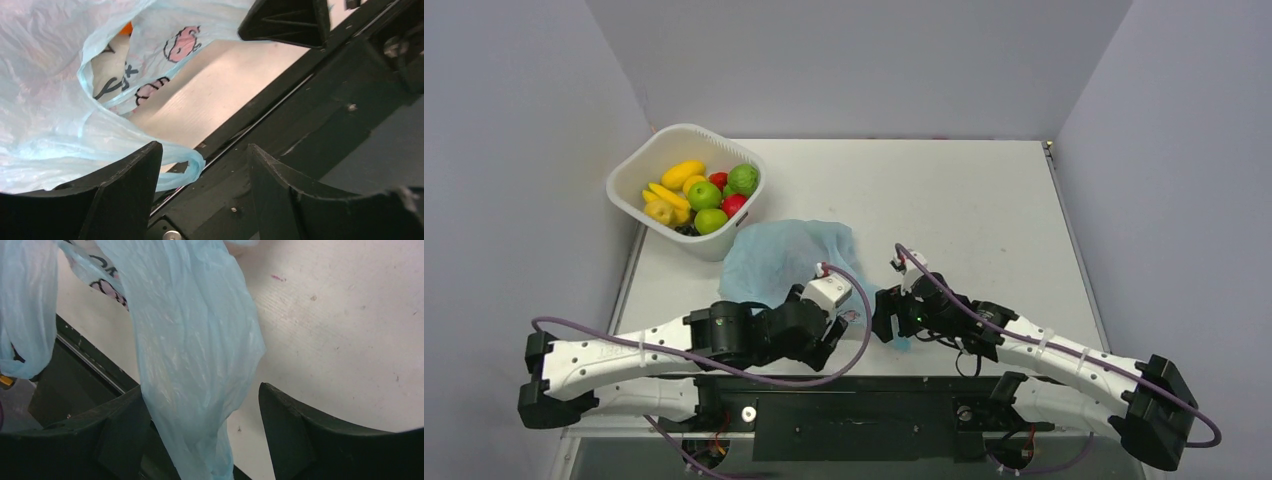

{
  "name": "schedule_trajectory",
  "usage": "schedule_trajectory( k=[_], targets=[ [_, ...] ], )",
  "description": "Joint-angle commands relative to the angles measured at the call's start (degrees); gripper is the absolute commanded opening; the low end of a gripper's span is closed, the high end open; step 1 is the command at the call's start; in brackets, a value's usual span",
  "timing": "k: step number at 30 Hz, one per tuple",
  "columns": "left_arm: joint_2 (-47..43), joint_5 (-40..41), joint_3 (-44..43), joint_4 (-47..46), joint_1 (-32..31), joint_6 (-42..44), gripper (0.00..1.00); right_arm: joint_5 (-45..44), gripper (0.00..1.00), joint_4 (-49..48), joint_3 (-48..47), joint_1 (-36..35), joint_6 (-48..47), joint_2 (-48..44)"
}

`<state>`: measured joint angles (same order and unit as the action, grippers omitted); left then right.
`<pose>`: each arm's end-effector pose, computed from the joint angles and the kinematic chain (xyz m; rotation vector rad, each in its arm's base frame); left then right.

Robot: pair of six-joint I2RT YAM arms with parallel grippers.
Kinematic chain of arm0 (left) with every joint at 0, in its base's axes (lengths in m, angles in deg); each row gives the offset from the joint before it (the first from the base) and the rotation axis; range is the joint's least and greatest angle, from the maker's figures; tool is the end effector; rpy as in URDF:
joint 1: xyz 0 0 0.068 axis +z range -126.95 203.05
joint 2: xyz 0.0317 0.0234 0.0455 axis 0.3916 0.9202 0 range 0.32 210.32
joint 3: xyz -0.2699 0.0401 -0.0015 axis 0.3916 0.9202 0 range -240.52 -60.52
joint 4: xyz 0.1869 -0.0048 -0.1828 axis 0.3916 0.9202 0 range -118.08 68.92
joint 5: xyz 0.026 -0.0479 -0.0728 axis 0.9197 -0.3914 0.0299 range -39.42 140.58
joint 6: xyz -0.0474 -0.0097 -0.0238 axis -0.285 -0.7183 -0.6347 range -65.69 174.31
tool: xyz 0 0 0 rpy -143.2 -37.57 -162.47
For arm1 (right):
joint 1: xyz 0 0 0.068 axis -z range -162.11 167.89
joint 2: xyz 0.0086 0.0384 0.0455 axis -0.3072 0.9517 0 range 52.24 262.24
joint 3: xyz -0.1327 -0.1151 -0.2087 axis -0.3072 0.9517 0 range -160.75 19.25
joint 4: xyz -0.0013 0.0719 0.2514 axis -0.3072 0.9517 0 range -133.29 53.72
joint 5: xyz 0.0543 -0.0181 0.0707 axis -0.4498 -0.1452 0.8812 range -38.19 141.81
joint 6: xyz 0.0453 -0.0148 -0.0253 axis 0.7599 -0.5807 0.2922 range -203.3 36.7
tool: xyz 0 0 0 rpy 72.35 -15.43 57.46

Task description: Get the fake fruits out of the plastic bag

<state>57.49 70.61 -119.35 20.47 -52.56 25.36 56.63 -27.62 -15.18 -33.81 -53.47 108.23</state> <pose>0.0599 -0.1843 0.3240 0.7881 2.2449 -0.4850 0.1274 0.1663 0.2318 -0.4966 2.3098 0.8404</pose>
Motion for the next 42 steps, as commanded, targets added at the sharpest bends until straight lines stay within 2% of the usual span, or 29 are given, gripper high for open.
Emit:
schedule_trajectory(
  k=[1, 4, 11, 16, 18, 20, 22, 23, 24, 25, 26, 28, 29, 30, 31, 32, 33, 34, 35, 36, 37, 38, 39, 42],
  targets=[
    [5.86, 15.17, -0.19, 5.51, -7.56, -6.27, 0.60, -1.15, 0.71, -2.94, 1.83, -0.95, 3.03, -0.04],
    [13.47, 21.10, -2.19, 12.63, -13.13, -11.60, 0.61, -2.67, 0.72, -4.14, 3.54, -1.11, 4.66, -0.97],
    [30.61, 32.07, -9.29, 32.70, -18.06, -24.05, 0.61, -4.61, 0.71, -6.34, 6.21, -2.97, 6.61, -3.42],
    [36.58, 37.07, -11.14, 41.47, -19.28, -32.45, 0.65, -8.09, 0.70, -9.18, 8.43, -3.05, 7.96, -4.11],
    [37.68, 38.32, -11.42, 41.49, -18.65, -33.72, 0.68, -8.14, 0.68, -11.38, 8.99, -3.13, 8.95, -3.70],
    [37.05, 37.95, -10.85, 39.10, -17.23, -31.74, 0.63, -7.38, 0.62, -13.11, 9.12, -3.17, 9.67, -2.89],
    [34.88, 36.72, -10.00, 35.98, -15.95, -29.46, 0.52, -6.27, 0.53, -14.54, 9.24, -3.36, 10.25, -1.76],
    [33.72, 35.46, -9.60, 34.67, -14.80, -27.77, 0.39, -6.03, 0.47, -14.84, 9.14, -3.55, 10.49, -1.54],
    [31.21, 34.74, -8.84, 31.88, -14.02, -26.92, 0.30, -5.71, 0.44, -15.10, 8.91, -3.65, 10.68, -0.91],
    [29.74, 33.83, -8.54, 30.64, -12.49, -25.76, 0.07, -5.66, 0.38, -15.07, 8.71, -3.82, 10.91, -0.68],
    [26.57, 33.62, -8.07, 28.53, -11.81, -25.47, 0.02, -6.46, 0.33, -14.53, 8.14, -3.88, 11.17, -0.48],
    [20.91, 32.07, -7.46, 23.93, -9.23, -22.72, 0.00, -10.77, 0.04, -11.54, 6.77, -3.84, 12.19, -1.32],
    [18.74, 29.62, -7.23, 21.83, -6.42, -19.50, 0.00, -12.19, 0.00, -10.74, 6.32, -3.12, 12.50, -1.89],
    [13.45, 27.16, -6.22, 15.32, -4.64, -17.29, 0.00, -13.52, 0.00, -10.08, 5.50, -2.47, 12.64, -3.13],
    [10.79, 21.06, -5.51, 11.59, 0.16, -11.70, 0.00, -13.65, 0.00, -9.84, 4.94, -0.58, 12.55, -3.68],
    [4.95, 17.12, -3.64, 3.18, 6.01, -7.25, 0.00, -13.99, 0.00, -8.69, 3.26, 0.60, 12.32, -4.46],
    [2.02, 8.64, -2.55, -1.24, 9.31, -5.45, 0.00, -14.24, 0.00, -7.69, 2.15, 2.74, 11.99, -4.73],
    [-2.60, 4.50, -0.84, -8.67, 16.74, -3.21, 0.00, -14.82, 0.00, -5.12, -0.77, 3.93, 11.04, -5.07],
    [-4.31, -3.33, -0.36, -11.82, 20.34, -2.55, 0.00, -15.18, 0.00, -3.89, -2.24, 6.10, 10.47, -5.13],
    [-5.68, -6.94, -1.03, -15.91, 28.22, -1.80, 0.00, -16.09, 0.00, -1.16, -5.45, 6.93, 9.01, -5.30],
    [-5.49, -14.14, -2.00, -17.20, 32.14, -1.45, 0.00, -16.87, 0.00, 0.47, -7.22, 8.47, 8.18, -5.46],
    [-3.95, -17.09, -4.81, -19.14, 38.38, -1.09, 0.00, -18.95, 0.00, 3.75, -10.58, 8.99, 6.68, -5.76],
    [-2.83, -23.73, -7.88, -19.96, 41.22, -1.10, 0.00, -20.15, 0.00, 5.30, -12.42, 9.78, 5.79, -6.00],
    [3.54, -36.09, -12.90, -25.97, 49.68, -3.32, 0.00, -24.17, 0.00, 11.56, -19.88, 10.12, 1.30, -7.86]
  ],
)
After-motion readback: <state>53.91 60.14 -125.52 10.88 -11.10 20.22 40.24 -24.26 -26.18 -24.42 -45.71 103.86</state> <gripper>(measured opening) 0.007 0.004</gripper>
